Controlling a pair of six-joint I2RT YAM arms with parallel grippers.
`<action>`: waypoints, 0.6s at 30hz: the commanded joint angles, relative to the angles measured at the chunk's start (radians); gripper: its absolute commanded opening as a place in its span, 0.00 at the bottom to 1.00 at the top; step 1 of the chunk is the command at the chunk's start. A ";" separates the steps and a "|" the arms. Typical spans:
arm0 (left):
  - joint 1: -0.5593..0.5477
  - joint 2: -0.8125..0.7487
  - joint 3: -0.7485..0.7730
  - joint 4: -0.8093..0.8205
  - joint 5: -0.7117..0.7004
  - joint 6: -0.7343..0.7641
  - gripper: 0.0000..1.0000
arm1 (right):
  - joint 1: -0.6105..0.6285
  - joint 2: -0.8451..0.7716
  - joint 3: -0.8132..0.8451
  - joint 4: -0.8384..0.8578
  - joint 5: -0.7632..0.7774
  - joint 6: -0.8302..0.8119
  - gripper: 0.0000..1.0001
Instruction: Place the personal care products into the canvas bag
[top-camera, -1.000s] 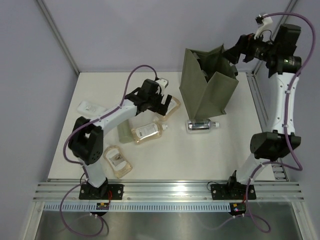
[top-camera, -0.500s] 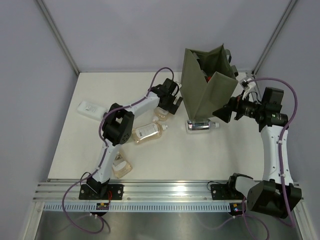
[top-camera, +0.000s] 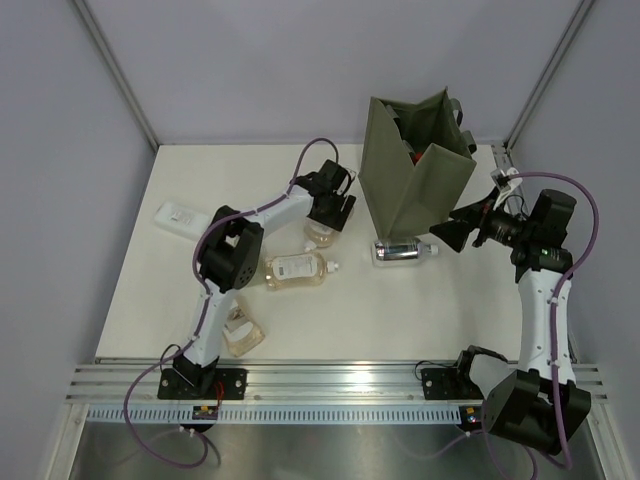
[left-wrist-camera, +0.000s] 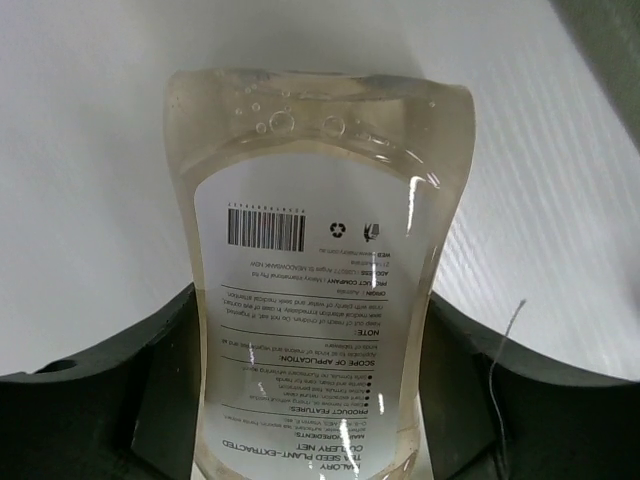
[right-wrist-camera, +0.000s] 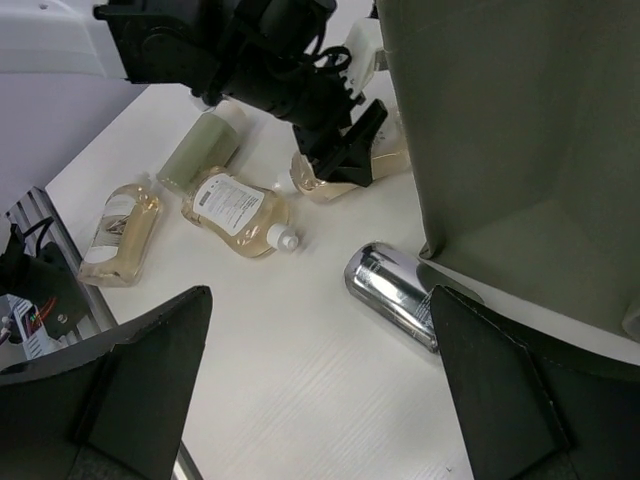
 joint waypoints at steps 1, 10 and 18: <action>0.032 -0.202 -0.051 0.096 0.110 -0.098 0.00 | -0.035 -0.007 -0.026 0.084 -0.056 0.035 1.00; 0.104 -0.514 -0.189 0.422 0.434 -0.418 0.00 | -0.119 0.032 -0.040 0.083 -0.081 0.042 1.00; 0.090 -0.520 -0.074 0.734 0.516 -0.729 0.00 | -0.144 0.009 -0.044 0.071 -0.067 0.039 0.99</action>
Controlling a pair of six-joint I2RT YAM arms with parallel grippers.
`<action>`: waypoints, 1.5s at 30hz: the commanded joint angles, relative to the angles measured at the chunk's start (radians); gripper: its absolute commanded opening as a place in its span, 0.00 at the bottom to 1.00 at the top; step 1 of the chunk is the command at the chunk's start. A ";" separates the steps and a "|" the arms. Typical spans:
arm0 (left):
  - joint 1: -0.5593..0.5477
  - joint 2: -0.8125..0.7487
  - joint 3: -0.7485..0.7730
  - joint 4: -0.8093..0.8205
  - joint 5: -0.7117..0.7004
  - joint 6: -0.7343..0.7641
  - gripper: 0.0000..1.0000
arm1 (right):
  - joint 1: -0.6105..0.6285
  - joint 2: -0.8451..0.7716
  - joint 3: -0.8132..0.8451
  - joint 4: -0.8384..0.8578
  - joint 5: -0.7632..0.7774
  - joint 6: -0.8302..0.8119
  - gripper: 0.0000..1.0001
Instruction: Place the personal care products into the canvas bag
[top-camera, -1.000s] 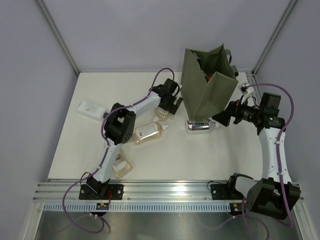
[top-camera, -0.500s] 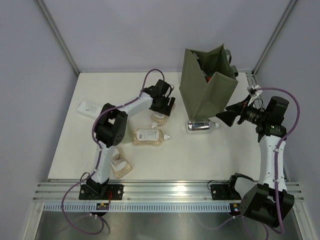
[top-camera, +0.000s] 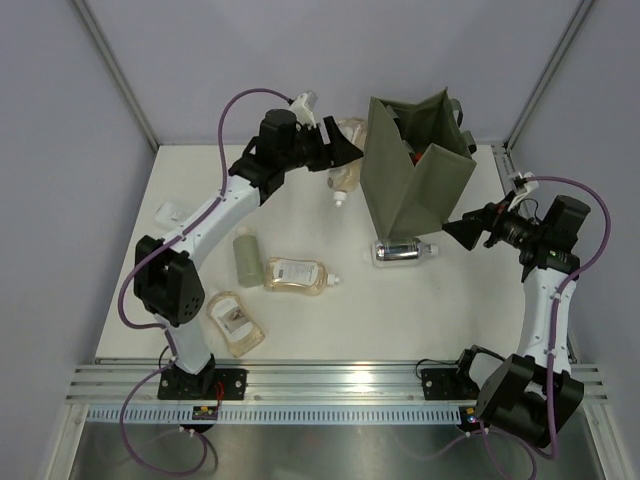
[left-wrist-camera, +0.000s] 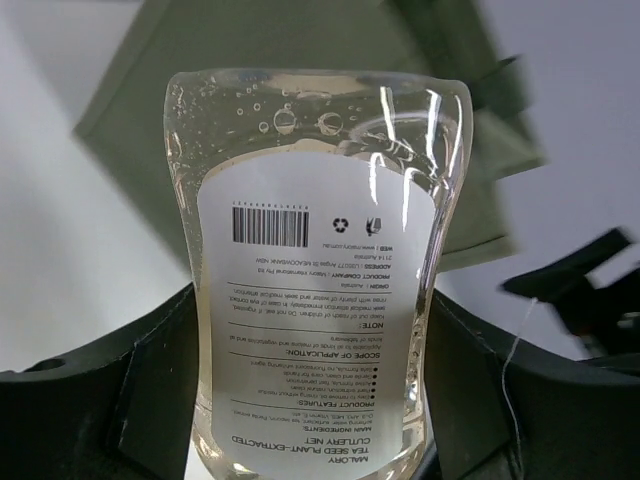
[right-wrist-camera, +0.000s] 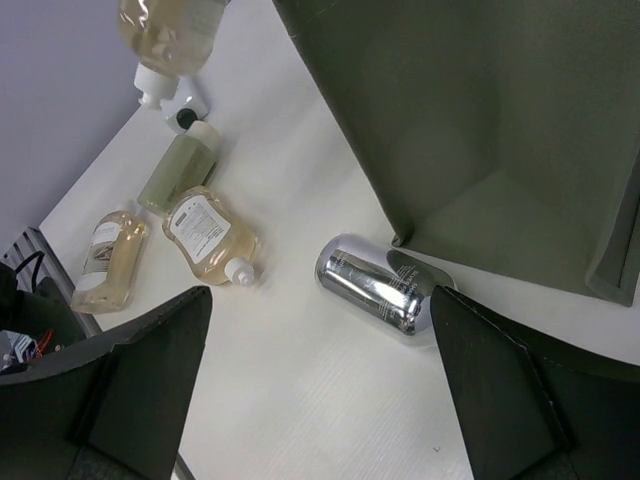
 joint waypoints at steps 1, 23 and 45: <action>-0.021 -0.012 0.147 0.374 0.087 -0.207 0.00 | -0.014 -0.028 -0.001 0.020 -0.024 0.006 1.00; -0.235 0.578 0.804 0.643 -0.547 -0.123 0.00 | -0.153 -0.025 -0.061 0.129 -0.101 0.109 1.00; -0.175 0.442 0.717 0.745 -0.644 -0.254 0.01 | -0.153 0.000 -0.075 0.148 -0.098 0.138 0.99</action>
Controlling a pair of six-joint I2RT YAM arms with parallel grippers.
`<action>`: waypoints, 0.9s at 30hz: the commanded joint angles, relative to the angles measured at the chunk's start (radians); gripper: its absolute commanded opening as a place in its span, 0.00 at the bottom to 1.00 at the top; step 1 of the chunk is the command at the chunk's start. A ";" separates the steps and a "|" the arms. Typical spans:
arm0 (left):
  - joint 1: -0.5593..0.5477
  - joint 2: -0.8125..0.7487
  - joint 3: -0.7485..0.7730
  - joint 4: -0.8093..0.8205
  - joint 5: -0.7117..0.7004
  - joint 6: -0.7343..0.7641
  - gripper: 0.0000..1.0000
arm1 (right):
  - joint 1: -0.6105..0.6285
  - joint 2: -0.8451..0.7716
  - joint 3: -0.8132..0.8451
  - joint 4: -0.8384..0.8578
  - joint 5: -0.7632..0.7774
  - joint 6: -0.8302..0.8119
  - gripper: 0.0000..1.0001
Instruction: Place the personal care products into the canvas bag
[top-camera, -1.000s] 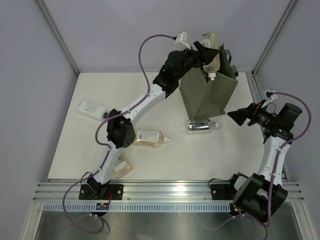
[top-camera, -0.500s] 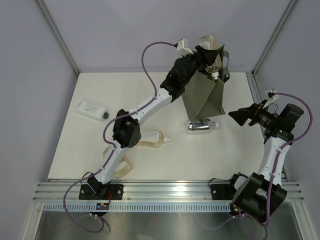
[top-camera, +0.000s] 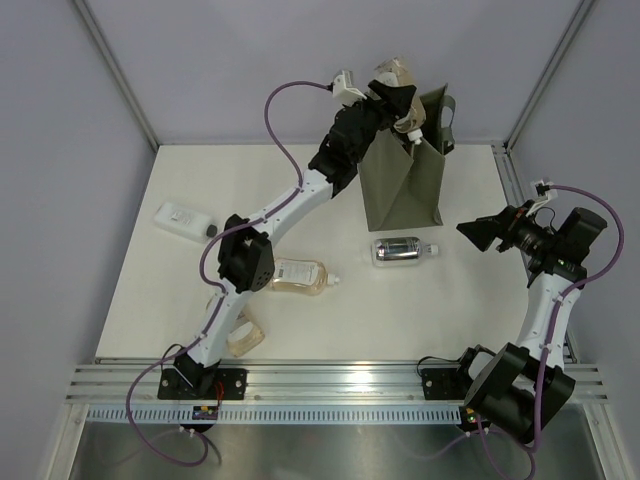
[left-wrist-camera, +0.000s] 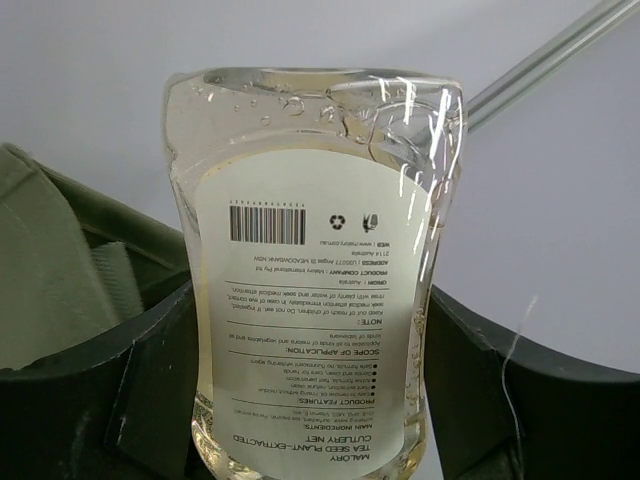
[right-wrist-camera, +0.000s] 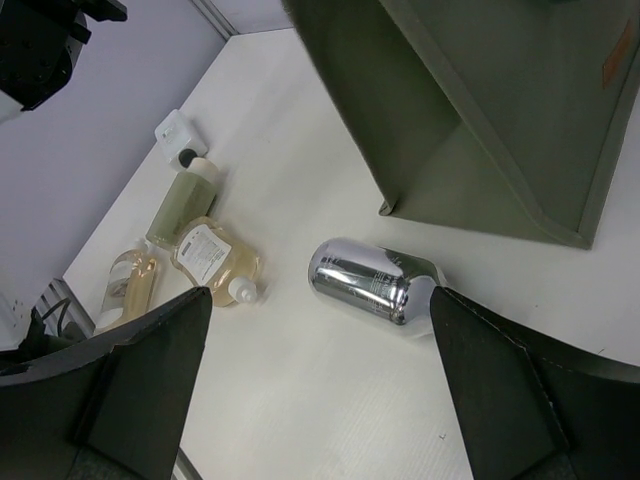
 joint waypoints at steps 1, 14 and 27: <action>0.028 -0.168 0.023 0.251 -0.065 -0.009 0.01 | -0.006 0.002 -0.005 0.040 -0.020 0.009 1.00; 0.059 -0.194 0.010 0.214 -0.016 -0.003 0.02 | -0.006 0.014 -0.008 0.034 -0.017 -0.006 0.99; 0.080 -0.153 0.017 0.119 0.004 0.141 0.06 | -0.006 0.014 -0.008 0.029 -0.021 -0.006 0.99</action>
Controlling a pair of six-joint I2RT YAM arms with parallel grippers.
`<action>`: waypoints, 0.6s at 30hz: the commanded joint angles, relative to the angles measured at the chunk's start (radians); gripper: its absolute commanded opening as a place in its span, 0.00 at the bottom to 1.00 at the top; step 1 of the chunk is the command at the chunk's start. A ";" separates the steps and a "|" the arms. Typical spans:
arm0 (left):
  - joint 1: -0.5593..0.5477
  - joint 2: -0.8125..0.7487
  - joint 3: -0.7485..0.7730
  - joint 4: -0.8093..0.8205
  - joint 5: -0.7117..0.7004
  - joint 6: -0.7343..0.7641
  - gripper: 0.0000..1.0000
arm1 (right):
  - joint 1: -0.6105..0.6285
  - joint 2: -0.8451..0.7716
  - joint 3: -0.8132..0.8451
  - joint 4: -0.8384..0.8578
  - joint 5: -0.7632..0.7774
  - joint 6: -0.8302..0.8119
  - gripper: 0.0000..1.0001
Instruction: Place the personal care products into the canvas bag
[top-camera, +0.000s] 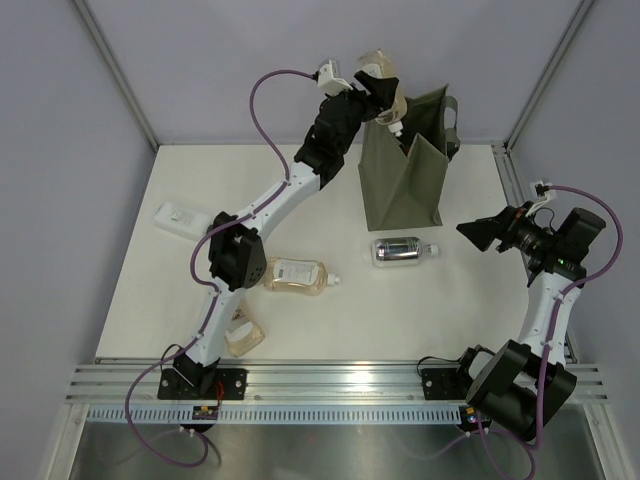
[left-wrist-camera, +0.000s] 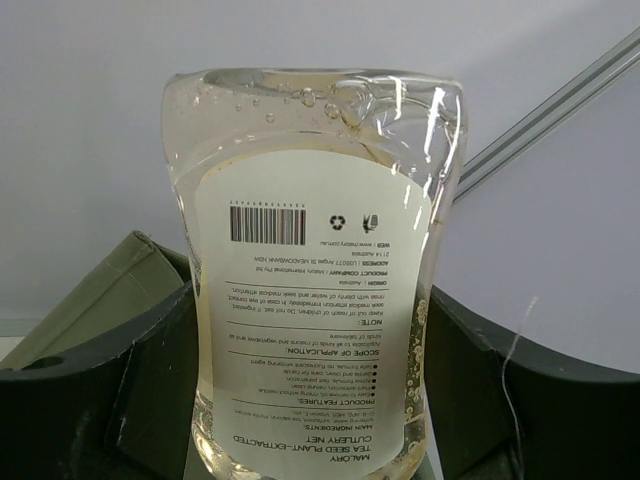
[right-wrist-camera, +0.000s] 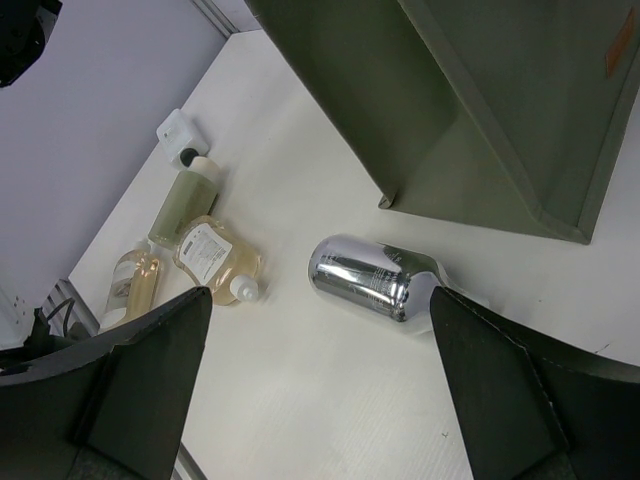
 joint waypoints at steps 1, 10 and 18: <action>0.013 -0.098 0.042 0.154 0.000 0.061 0.06 | -0.008 -0.001 -0.002 0.029 -0.021 -0.008 0.99; 0.013 -0.107 0.030 0.083 0.038 0.180 0.06 | -0.006 0.006 0.001 0.017 -0.024 -0.008 0.99; 0.013 -0.115 0.004 0.072 0.075 0.233 0.08 | -0.006 0.008 0.002 -0.011 -0.032 -0.066 1.00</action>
